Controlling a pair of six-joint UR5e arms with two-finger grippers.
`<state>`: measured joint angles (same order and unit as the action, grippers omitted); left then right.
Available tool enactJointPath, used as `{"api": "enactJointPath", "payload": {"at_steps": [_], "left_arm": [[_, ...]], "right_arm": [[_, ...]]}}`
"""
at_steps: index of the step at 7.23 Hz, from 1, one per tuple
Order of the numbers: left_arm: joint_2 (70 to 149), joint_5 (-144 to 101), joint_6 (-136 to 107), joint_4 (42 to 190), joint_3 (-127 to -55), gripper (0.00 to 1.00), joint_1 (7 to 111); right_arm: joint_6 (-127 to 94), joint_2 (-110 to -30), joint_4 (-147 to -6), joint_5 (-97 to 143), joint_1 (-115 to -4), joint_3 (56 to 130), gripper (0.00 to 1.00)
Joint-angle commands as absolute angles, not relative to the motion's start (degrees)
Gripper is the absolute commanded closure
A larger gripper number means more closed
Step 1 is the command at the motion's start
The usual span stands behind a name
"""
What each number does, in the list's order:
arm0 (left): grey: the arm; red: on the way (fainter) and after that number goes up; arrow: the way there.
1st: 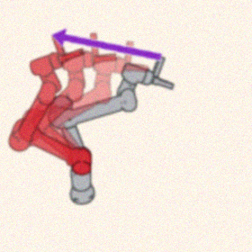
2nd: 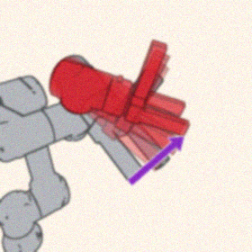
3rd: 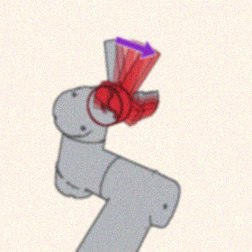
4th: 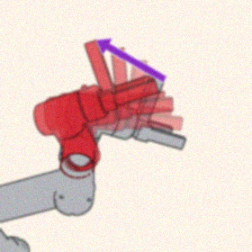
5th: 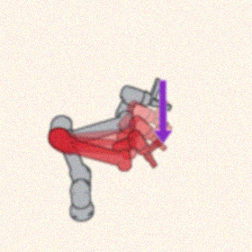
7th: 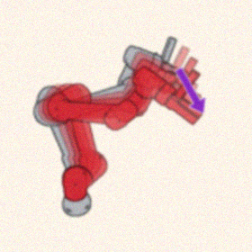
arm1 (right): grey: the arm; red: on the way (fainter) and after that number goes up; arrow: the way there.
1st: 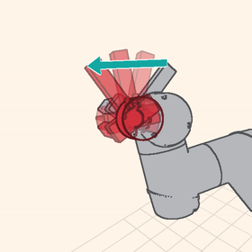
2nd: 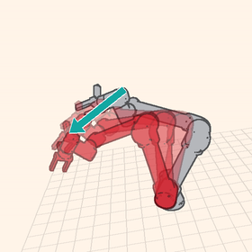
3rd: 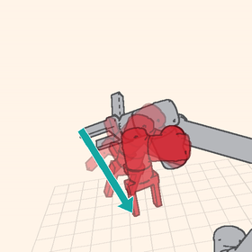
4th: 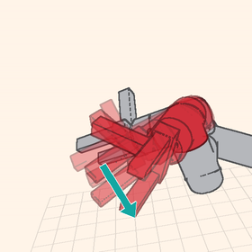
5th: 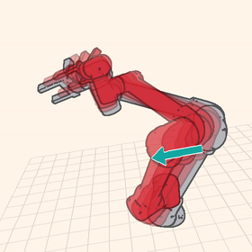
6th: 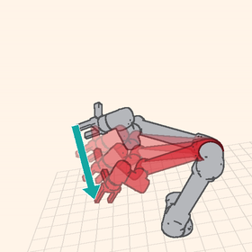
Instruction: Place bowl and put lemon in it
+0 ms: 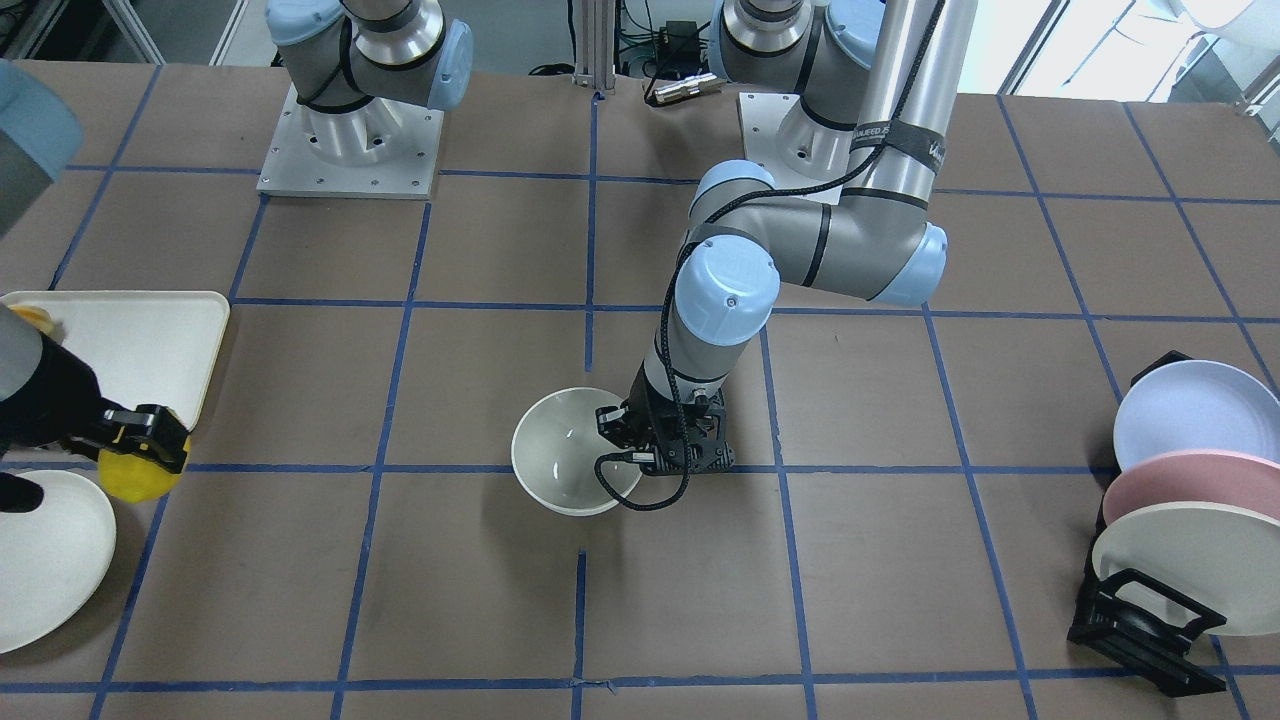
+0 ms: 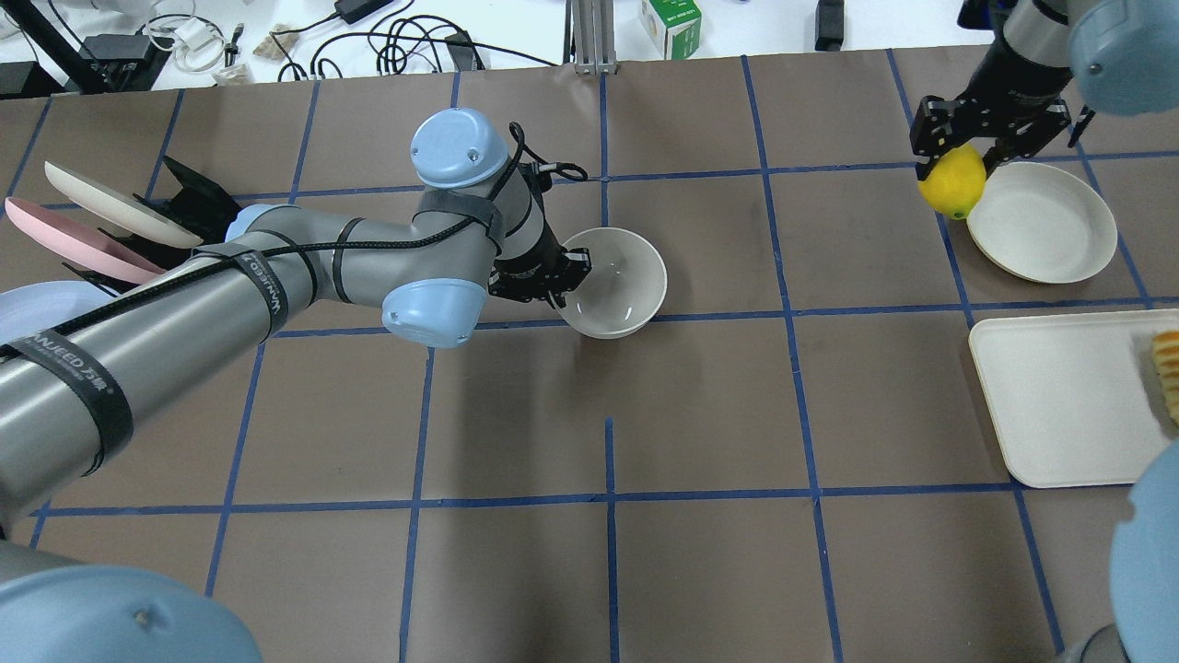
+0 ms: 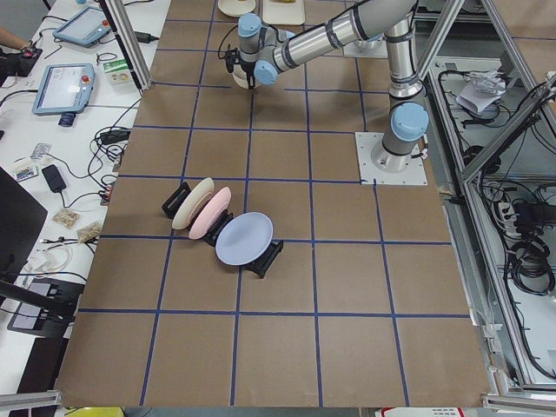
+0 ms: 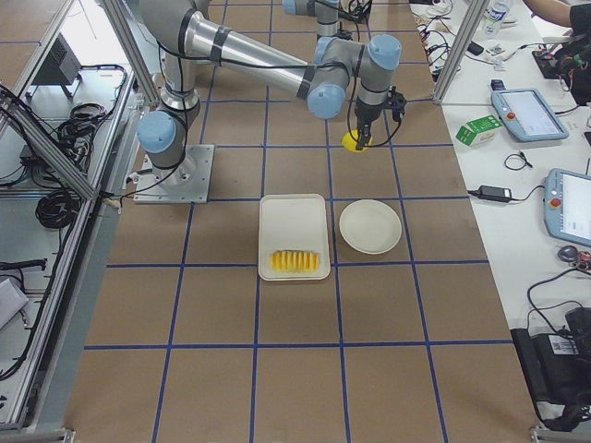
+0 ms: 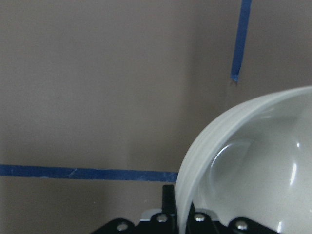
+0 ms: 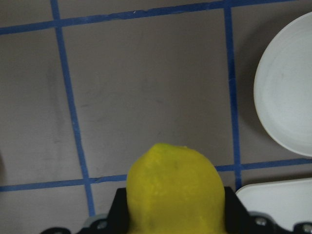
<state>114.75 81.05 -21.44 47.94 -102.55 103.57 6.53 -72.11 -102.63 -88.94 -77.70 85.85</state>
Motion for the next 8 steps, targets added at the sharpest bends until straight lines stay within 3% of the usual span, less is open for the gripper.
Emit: {"api": "enactJointPath", "payload": {"at_steps": [1, 3, 4, 6, 8], "left_arm": [[114.70, 81.56, -20.66, 48.07, -103.01, 1.00, 102.75], [115.40, 81.39, -20.74, 47.29, -103.01, 0.53, 102.39], [114.70, 81.56, -20.57, 47.20, -102.75, 0.01, 102.39], [110.94, 81.30, -17.09, 52.08, -100.56, 0.00, 100.56], [104.01, 86.62, -11.43, 69.42, -94.52, 0.00, 97.66]], "right_arm": [[-3.29, -73.04, -101.60, -89.03, -85.66, 86.04, 1.00], [-10.35, -72.86, -102.04, -88.68, -91.30, 86.39, 1.00], [-11.07, -72.69, -102.22, -88.68, -93.06, 86.48, 1.00], [-12.03, -72.34, -102.74, -88.59, -97.53, 86.48, 1.00], [-18.61, -70.59, -105.62, -88.16, -101.84, 86.57, 1.00]]}}
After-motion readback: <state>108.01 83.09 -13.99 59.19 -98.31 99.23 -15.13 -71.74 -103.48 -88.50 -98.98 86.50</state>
